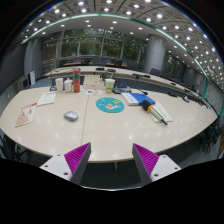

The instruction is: Arrange mouse

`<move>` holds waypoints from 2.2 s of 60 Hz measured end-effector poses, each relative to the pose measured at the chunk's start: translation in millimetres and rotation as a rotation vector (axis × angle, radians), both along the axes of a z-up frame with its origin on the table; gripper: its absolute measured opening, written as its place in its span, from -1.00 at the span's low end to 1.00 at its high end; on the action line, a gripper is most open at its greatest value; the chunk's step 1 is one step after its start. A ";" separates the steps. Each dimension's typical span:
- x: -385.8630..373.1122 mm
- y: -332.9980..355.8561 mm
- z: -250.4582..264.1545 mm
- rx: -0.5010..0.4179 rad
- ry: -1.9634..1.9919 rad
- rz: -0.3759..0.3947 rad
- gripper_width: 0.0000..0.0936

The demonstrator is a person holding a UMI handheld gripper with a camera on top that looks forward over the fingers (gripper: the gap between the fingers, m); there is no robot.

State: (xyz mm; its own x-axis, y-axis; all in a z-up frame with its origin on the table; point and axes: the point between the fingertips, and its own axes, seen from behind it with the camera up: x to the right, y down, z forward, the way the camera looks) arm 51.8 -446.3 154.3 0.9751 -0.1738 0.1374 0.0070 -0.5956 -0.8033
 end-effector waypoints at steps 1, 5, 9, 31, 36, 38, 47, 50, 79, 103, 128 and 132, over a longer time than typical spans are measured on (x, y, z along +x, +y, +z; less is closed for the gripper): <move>-7.7 4.9 -4.5 0.002 0.003 0.011 0.82; -35.1 25.6 -24.3 0.003 0.014 0.052 0.82; -61.8 54.9 -44.9 0.008 0.034 0.096 0.82; -141.6 235.6 -137.7 0.007 0.052 0.256 0.76; -148.0 264.1 -150.0 -0.010 0.063 0.268 0.70; -150.5 273.1 -153.2 -0.020 0.066 0.277 0.68; -163.9 313.5 -161.6 -0.031 0.072 0.329 0.56; -166.1 324.6 -161.3 -0.027 0.069 0.341 0.54; -182.4 392.8 -167.0 -0.024 0.109 0.386 -0.03; -169.2 401.3 -97.7 0.056 0.179 0.359 -0.21; 56.8 490.0 -50.2 0.186 0.169 0.087 -0.22; 74.9 491.8 -84.9 0.132 0.174 0.066 -0.22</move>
